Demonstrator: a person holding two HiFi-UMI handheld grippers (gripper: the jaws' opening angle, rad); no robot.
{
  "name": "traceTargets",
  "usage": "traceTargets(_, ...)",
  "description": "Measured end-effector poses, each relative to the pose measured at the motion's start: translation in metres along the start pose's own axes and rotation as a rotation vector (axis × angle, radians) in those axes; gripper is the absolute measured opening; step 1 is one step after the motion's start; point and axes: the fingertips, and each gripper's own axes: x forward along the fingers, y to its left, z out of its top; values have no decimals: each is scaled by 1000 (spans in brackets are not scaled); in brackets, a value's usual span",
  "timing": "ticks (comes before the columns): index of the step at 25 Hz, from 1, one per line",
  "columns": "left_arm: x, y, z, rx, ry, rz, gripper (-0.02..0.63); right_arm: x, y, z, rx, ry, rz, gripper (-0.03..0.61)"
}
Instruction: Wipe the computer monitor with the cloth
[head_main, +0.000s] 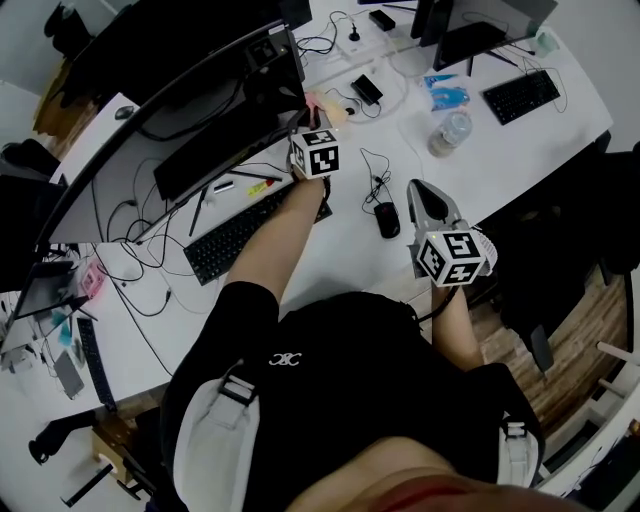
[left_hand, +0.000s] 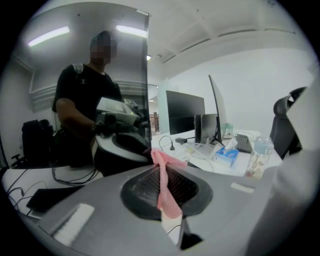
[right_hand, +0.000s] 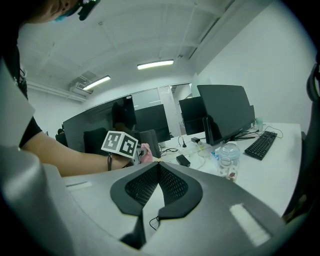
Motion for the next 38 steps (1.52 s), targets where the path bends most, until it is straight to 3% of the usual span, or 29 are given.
traceTargets(10,-40,9,61,2,-131,2,64,-3,24,7,-21,-27,30,2)
traceTargets(24,-101,20,158,81,-303,1,66,-1,54,14,-24,-73,64,2)
traceTargets(30,-133,19,201,81,-414,-12,66,-3,68,20,-41,-96,75,2)
traceTargets(34,-156,16,213,87,-459,-36,66,-5,75,28,-63,-125,74,2)
traceTargets(38,-184,16,203,114,-472,-68,66,-7,84,60,-107,-224,70,2)
